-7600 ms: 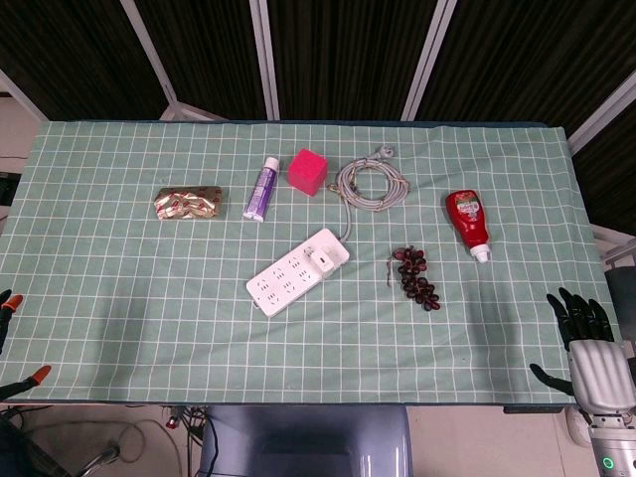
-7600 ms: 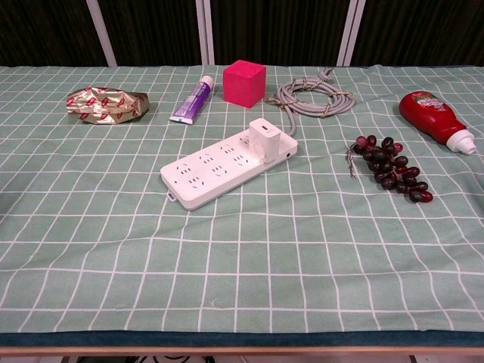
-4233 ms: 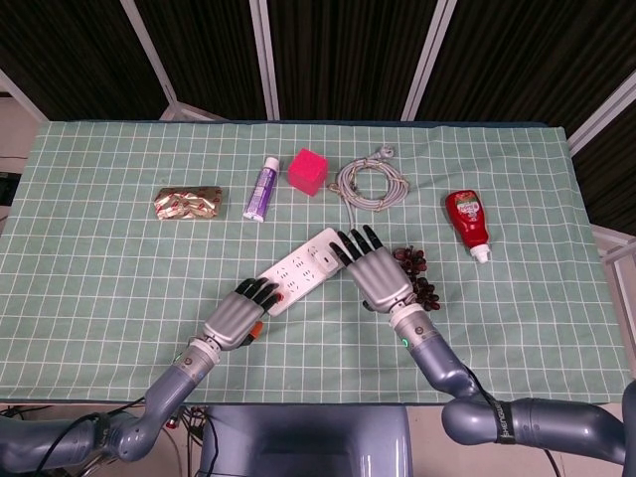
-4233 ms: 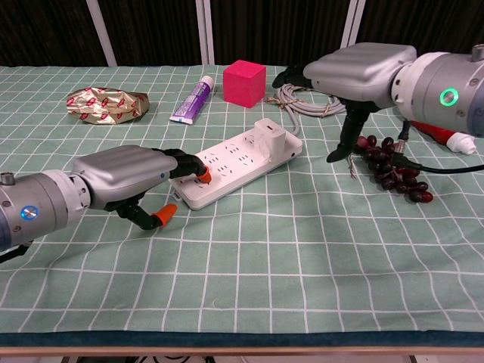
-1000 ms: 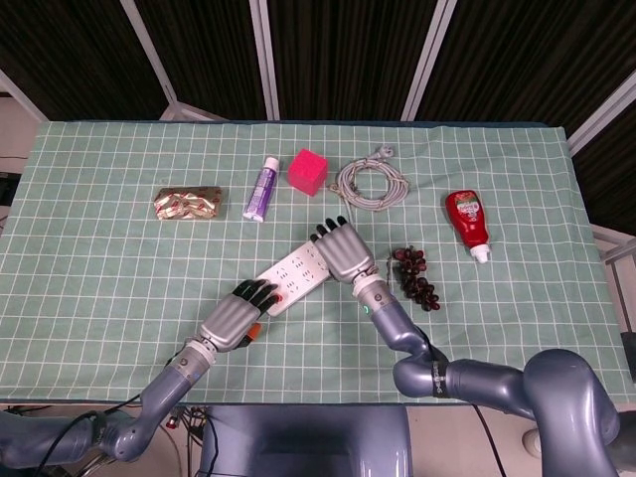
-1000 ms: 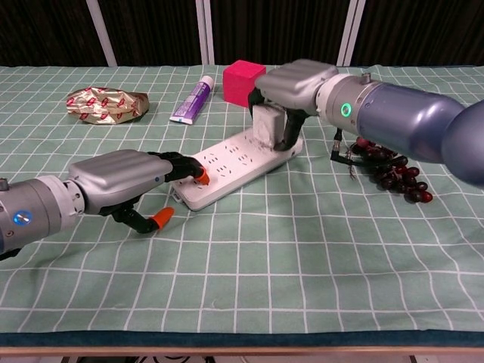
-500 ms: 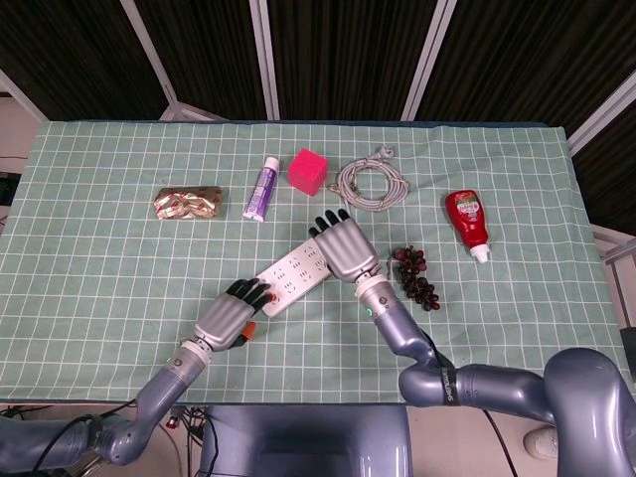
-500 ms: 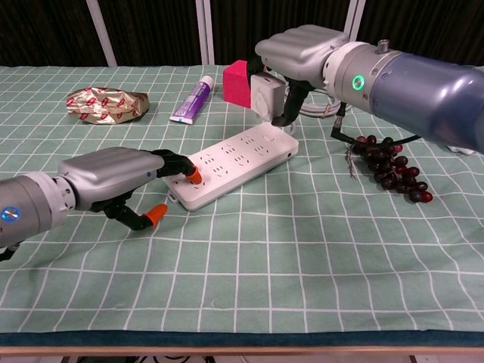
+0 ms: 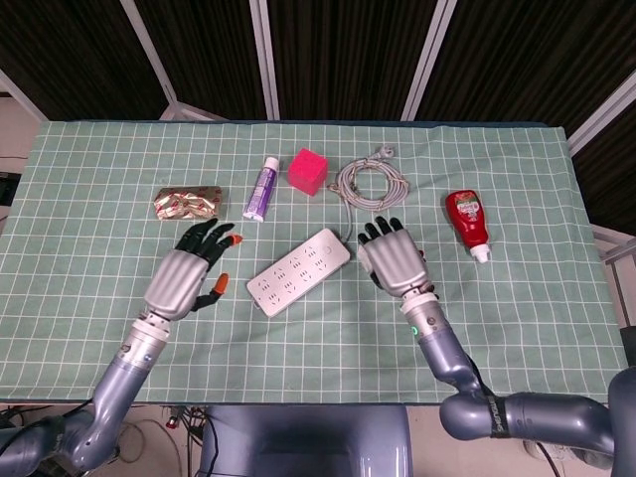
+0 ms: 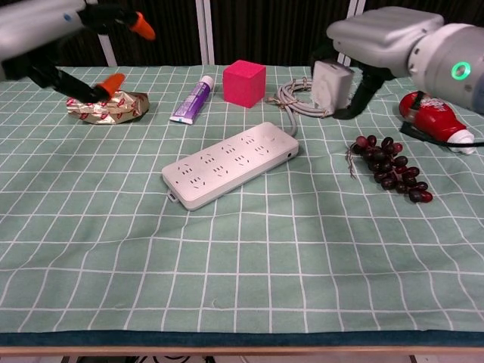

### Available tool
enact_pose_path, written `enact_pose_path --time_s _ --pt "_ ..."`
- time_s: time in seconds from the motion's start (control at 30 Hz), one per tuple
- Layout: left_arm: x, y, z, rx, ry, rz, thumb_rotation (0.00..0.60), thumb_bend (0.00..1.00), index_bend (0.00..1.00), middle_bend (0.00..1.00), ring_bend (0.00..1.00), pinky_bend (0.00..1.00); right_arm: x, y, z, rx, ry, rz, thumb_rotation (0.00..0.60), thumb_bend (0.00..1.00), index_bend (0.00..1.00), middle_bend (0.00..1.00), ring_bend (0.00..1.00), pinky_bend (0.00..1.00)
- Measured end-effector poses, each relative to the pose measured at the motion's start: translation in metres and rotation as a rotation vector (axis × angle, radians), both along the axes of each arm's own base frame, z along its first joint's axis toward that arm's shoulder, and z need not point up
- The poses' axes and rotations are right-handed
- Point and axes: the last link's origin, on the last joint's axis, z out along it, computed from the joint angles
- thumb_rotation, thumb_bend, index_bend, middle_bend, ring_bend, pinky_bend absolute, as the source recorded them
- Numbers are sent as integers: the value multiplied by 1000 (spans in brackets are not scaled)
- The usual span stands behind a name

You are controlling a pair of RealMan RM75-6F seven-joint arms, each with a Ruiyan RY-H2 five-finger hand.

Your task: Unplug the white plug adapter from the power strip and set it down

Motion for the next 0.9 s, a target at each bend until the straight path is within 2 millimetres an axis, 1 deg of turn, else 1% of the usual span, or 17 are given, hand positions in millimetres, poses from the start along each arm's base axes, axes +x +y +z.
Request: enact_pose_path --time_s 0.03,0.1,0.17,0.2,0.23,0.37,0.5,0.63,0.67,0.8,0.9 --pt "-3 -2 7 14 -5 5 600 296 189 96 25 115 -6 4 0 7 12 -18 600 649 299 172 84 155" --pt "-12 -7 20 41 -8 18 600 286 189 94 25 115 -21 12 -1 24 44 -57 600 517 167 113 33 102" --pt "-22 -13 30 57 -4 36 600 283 188 93 25 115 -35 20 -3 39 71 -97 600 428 74 72 10 63" --pt "-29 -17 34 63 -5 51 600 283 188 92 25 115 -40 23 -5 45 79 -115 600 389 26 44 1 41" --pt "-34 -20 38 66 -8 63 600 282 188 92 25 114 -45 26 -6 52 85 -132 600 370 7 28 0 31" --pt "-54 -36 48 72 -39 121 600 281 188 90 25 114 -62 40 -10 72 97 -209 600 347 0 0 0 15" --pt "-77 -54 56 79 -62 186 600 281 186 89 25 114 -68 49 -10 68 91 -221 600 344 0 0 0 7" --pt "-102 -73 63 89 -78 238 600 276 182 86 25 114 -72 61 -3 47 60 -201 600 342 0 0 0 0" --pt "-109 -78 65 93 -77 249 600 254 179 83 25 114 -74 66 1 38 50 -190 600 341 0 0 0 0" --pt "-138 -98 75 118 -52 295 600 103 147 56 18 101 -87 83 16 -6 25 -152 600 341 0 0 0 0" --pt "-155 -110 82 135 -20 319 600 65 93 34 10 87 -103 99 34 -57 6 -137 600 310 0 0 0 0"
